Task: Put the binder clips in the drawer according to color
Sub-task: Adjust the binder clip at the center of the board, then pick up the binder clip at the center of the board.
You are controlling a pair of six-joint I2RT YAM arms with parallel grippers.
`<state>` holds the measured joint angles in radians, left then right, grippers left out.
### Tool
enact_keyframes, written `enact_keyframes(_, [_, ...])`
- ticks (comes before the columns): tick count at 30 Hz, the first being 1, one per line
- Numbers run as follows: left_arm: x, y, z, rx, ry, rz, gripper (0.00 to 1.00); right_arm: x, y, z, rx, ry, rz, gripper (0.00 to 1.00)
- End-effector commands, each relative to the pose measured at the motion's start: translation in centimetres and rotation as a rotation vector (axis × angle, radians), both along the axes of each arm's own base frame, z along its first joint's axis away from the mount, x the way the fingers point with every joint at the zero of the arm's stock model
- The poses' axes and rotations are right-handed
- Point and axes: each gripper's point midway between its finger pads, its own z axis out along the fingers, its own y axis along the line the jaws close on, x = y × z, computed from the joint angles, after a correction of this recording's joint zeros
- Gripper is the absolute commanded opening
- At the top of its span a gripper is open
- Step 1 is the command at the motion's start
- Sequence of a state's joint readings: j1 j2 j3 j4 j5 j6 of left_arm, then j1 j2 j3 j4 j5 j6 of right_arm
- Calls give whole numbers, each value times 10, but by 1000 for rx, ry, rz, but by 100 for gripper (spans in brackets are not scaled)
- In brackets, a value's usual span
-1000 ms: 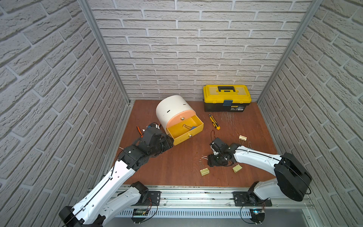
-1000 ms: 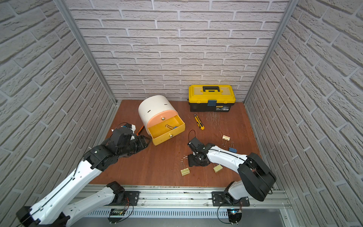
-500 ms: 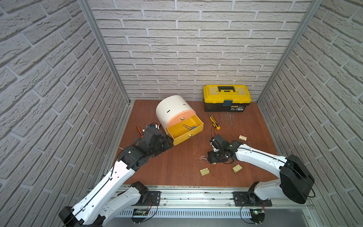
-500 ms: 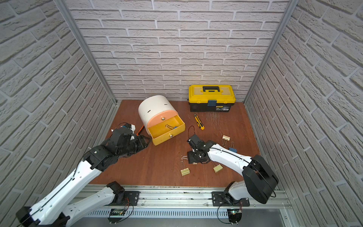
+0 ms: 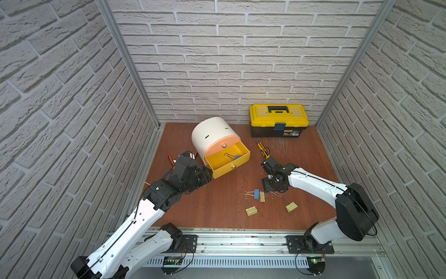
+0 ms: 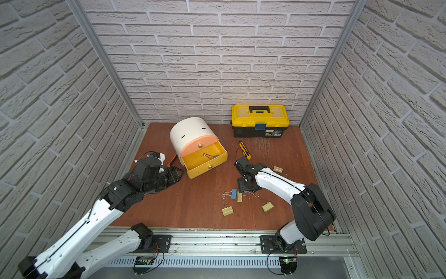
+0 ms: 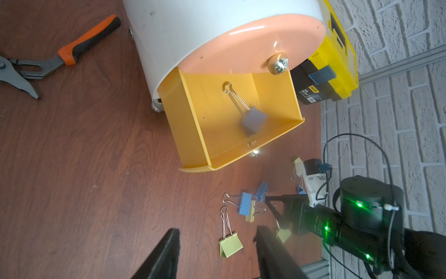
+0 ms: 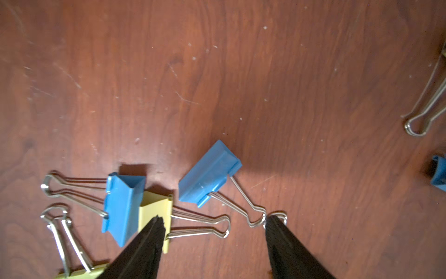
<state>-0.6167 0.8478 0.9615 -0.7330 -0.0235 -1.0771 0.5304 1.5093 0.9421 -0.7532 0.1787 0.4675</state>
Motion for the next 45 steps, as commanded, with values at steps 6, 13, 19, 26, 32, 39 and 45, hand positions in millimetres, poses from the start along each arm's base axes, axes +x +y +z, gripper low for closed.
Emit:
enact_keyframes(6, [3, 2, -3, 3, -8, 12, 56, -9, -10, -8, -39, 30, 20, 71])
enact_keyframes(13, [4, -1, -2, 3, -2, 0, 56, -11, -10, -20, -47, 66, 27, 71])
enact_keyframes(19, [1, 5, -4, 7, 1, 11, 56, -11, -7, -24, -40, 74, 35, 71])
enact_keyframes(26, [2, 5, -5, 4, 10, 12, 56, 3, -7, -26, -63, 73, 31, 72])
enact_keyframes(32, [1, 8, -6, 4, 14, 19, 56, 18, -7, -29, -69, 71, 21, 74])
enact_keyframes(39, [0, 15, -5, 2, 19, 33, 56, 40, -8, -30, -72, 64, 7, 75])
enact_keyframes(45, [0, 16, -6, 0, 25, 37, 56, 54, -10, -32, -48, 76, -5, 74])
